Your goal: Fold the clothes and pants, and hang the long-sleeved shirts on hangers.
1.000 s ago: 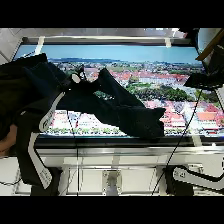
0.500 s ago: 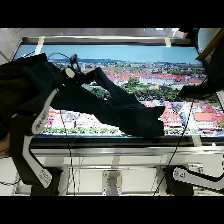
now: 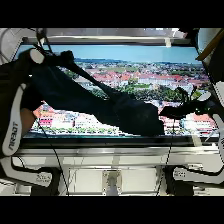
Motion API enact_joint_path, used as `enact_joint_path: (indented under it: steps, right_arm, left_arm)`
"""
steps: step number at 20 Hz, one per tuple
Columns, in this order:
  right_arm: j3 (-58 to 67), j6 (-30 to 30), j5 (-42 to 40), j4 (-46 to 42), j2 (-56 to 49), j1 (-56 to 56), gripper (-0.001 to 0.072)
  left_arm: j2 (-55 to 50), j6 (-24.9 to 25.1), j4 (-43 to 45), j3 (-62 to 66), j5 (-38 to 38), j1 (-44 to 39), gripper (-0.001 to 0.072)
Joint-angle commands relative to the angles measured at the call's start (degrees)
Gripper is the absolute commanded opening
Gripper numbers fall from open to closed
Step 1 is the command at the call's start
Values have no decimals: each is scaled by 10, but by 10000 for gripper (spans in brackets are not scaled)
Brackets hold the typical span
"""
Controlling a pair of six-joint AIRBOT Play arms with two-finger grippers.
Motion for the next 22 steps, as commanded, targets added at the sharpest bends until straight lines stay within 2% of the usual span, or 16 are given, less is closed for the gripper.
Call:
enact_joint_path:
  steps: [1,4,6,7,8,9,10,12,17,20,22]
  right_arm:
    - [-14,-50,18,28,-40,0,644]
    - [-14,-66,45,27,-49,0,642]
    - [-14,-70,38,28,-49,2,597]
    - [-14,-71,37,31,-49,2,525]
    - [-14,-72,36,31,-49,2,358]
    - [-14,-72,33,31,-49,2,75]
    - [-11,-72,30,30,-49,1,48]
    - [24,-62,49,0,-43,-3,48]
    - [205,-19,131,-64,39,-74,47]
    - [290,-3,133,-65,126,-144,48]
    - [309,-2,132,-63,177,-169,47]
  left_arm:
    - [56,0,74,0,-54,9,14]
    - [78,0,95,0,-87,9,15]
    - [83,-1,94,0,-95,9,15]
    - [83,-8,94,0,-97,9,15]
    - [83,-18,94,0,-98,9,15]
    - [83,-23,94,0,-98,9,14]
    - [85,-26,95,0,-98,9,15]
    - [96,-26,95,0,-98,17,14]
    - [192,-26,95,0,-107,93,15]
    - [259,-25,96,0,-152,140,14]
    - [294,-26,134,-1,-195,149,14]
